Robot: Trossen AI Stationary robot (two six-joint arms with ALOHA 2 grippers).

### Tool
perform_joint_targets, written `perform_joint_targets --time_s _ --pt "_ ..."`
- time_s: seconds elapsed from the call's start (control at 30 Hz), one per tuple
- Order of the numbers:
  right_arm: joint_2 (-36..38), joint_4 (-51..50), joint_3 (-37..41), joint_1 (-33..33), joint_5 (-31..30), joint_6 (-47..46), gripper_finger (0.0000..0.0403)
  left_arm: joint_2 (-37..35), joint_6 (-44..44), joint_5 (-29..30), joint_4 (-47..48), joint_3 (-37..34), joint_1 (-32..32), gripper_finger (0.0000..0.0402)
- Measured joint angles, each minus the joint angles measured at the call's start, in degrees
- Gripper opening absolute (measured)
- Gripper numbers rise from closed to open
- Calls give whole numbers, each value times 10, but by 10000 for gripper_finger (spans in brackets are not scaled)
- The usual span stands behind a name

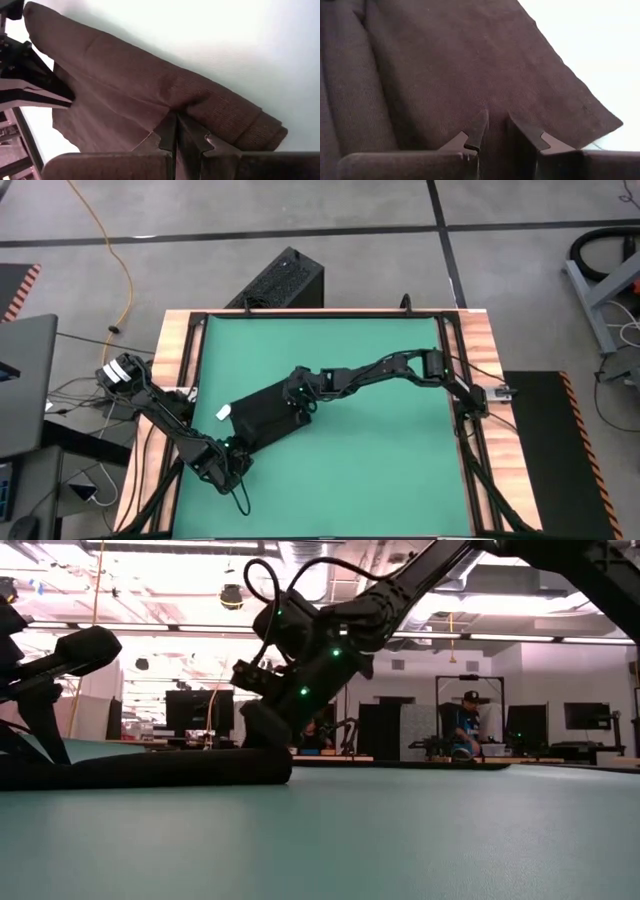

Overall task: Roll towel into tight, uniform cylinder
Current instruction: Roll the towel

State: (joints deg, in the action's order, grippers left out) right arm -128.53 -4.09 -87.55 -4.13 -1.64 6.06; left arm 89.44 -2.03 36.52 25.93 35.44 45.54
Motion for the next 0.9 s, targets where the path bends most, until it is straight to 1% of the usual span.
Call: perform_joint_targets --time_s 0.1,0.23,0.33,0.4,0.47,0.6,0.67,0.8,0.9 --pt "5 -16 7 2 -10 -17 96 0 -17 0 0 0 0 0" --pt "14 -94 7 5 -34 -46 96 0 -71 5 0 0 -6 0" --pt "15 -150 7 9 -35 -87 96 0 -96 13 -5 0 -26 0" --pt "14 -177 7 13 -37 -109 96 0 -109 16 -24 0 -45 0" --pt "14 -195 8 21 -43 -133 96 0 -131 11 -63 0 -64 0" --pt "17 -215 8 42 -88 -165 96 0 -196 -16 -165 -12 -102 0" --pt "22 -232 9 52 -117 -169 96 -1 -213 -27 -195 -21 -117 0" --pt "57 -283 10 70 -185 -193 96 -1 -227 -31 -199 -28 -133 0" --pt "95 -345 16 82 -214 -199 96 -1 -243 -34 -196 -32 -134 0"
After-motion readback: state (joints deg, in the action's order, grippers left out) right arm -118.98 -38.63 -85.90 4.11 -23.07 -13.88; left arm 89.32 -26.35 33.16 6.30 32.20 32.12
